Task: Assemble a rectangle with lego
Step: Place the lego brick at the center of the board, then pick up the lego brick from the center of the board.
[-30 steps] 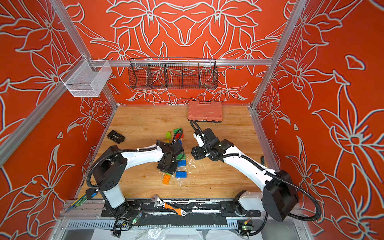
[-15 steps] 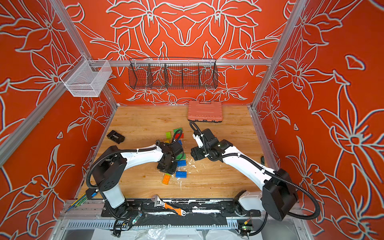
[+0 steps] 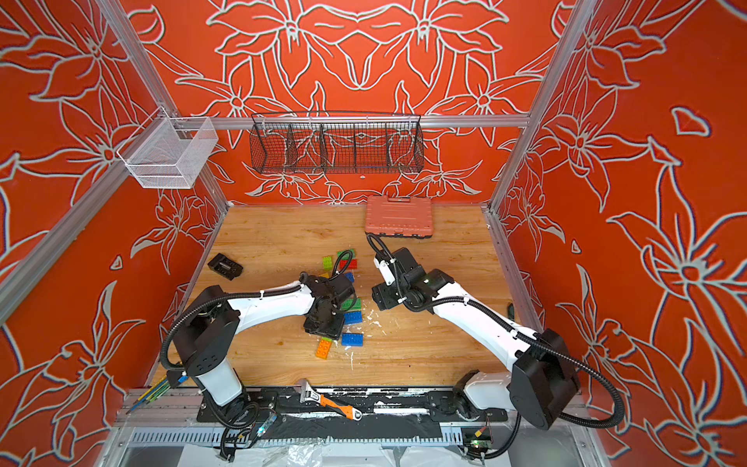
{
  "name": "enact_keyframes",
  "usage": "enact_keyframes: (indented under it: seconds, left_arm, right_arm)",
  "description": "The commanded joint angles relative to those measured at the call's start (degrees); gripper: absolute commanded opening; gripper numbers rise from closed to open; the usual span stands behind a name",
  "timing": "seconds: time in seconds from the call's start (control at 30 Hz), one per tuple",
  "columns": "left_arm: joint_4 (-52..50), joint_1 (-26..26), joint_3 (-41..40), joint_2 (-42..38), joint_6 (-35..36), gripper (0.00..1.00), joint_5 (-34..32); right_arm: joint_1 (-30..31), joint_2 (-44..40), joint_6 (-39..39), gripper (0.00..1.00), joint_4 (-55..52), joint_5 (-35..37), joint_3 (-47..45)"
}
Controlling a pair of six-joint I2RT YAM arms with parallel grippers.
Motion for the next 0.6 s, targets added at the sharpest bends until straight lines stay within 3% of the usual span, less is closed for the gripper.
enact_keyframes:
  seconds: [0.0, 0.23, 0.43, 0.57]
  left_arm:
    - [-3.15, 0.41, 0.05, -1.74, -0.36, 0.60, -0.45]
    - [-3.68, 3.05, -1.26, -9.46, -1.06, 0.58, 2.09]
    - [1.12, 14.11, -3.96, -19.26, -0.16, 0.56, 6.45]
    - [2.44, 20.88, -3.38, -23.63, 1.49, 0.53, 3.76]
  right_arm:
    - [0.40, 0.19, -1.56, 0.73, -1.19, 0.79, 1.86]
    - [0.95, -0.41, -6.44, 0.72, -1.41, -3.83, 1.68]
    - [4.90, 2.65, -13.96, 0.70, -1.55, -7.51, 4.13]
    - [8.41, 6.39, -18.35, 0.69, -3.15, -10.59, 5.56]
